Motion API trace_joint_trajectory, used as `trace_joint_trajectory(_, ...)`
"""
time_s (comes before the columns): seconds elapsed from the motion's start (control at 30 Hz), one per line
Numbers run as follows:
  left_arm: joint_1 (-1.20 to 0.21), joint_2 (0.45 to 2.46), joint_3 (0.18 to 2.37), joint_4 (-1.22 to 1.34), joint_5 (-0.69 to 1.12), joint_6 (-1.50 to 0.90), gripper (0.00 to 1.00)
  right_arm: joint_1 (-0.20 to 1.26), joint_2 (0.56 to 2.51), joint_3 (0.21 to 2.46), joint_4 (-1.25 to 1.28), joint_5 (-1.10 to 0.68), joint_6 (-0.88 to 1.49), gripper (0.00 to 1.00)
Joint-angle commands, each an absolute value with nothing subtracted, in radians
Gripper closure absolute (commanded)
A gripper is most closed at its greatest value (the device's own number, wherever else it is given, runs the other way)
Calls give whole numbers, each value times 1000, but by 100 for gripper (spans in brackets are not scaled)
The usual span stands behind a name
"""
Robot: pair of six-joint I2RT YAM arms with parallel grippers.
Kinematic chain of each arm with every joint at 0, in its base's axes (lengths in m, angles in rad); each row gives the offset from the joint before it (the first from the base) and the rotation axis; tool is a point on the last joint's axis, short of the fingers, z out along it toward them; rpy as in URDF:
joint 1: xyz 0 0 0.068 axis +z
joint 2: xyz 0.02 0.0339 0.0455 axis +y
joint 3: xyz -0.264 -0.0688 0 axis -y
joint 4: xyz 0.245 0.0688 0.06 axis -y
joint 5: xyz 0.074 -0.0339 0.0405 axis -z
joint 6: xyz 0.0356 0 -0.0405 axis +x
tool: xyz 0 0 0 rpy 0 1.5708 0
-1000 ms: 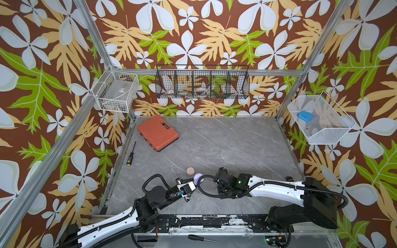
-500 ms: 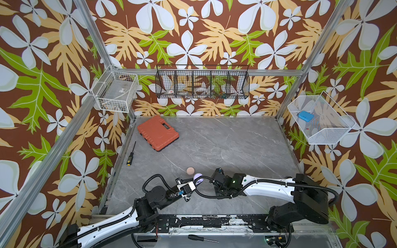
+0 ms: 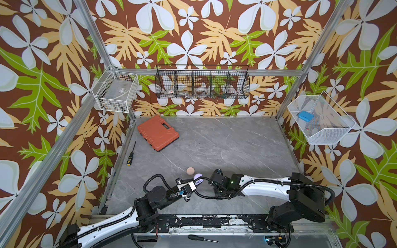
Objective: Insert wireless bluetooth earbuds into charging case
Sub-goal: Pick up the wireless bluetooth earbud from the bottom-center of the table.
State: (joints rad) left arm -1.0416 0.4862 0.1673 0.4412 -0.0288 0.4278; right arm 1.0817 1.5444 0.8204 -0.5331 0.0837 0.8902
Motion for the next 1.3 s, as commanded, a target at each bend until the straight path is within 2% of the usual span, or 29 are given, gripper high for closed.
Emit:
trace_joint_trajectory(0.0,-1042,485,167,471,-27,438,100,1083,1550,824,-539,100,905,73)
trace_joint_trajectory(0.77,-1042,486,167,469,-26,437,100,1090,1577,816,-533,99,915,83)
trace_joint_trajectory(1.27,-1042,487,167,467,-28,438,100,1090,1558,805,-520,94,913,85)
